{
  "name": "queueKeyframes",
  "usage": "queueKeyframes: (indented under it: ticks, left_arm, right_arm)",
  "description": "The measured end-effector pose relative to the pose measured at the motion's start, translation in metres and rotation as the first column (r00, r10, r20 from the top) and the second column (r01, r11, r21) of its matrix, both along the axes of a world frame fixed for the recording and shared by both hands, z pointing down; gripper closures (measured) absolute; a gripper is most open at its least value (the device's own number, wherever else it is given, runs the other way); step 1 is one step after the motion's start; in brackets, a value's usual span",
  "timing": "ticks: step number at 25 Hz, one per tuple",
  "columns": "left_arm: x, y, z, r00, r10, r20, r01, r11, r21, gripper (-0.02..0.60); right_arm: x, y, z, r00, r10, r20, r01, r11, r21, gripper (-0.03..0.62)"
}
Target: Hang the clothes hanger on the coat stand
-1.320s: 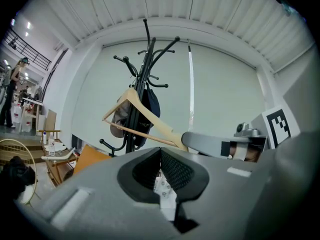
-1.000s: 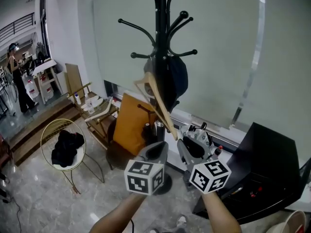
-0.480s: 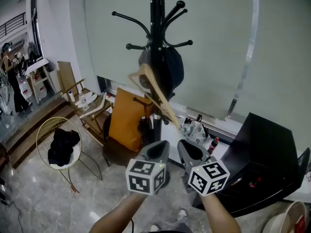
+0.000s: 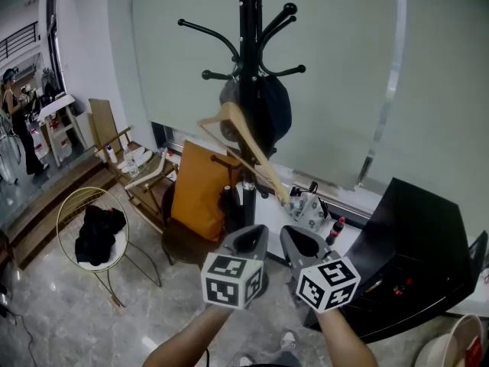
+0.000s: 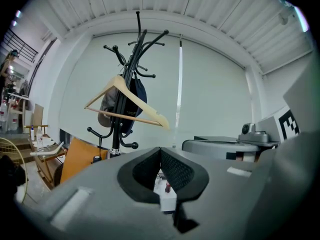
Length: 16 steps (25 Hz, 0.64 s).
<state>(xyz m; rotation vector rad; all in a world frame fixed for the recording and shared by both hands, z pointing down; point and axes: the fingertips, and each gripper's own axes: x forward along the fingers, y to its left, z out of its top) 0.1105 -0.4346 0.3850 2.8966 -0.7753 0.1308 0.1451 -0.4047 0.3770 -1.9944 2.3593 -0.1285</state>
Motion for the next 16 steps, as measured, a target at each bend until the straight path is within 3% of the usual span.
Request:
queueKeyframes:
  ticks: [16]
  left_arm:
    - [-0.0016, -0.0022, 0.0010, 1.000, -0.010, 0.012, 0.010, 1.000, 0.009, 0.577]
  right_arm:
    - [-0.0006, -0.0006, 0.0016, 1.000, -0.008, -0.005, 0.008, 1.000, -0.001, 0.594]
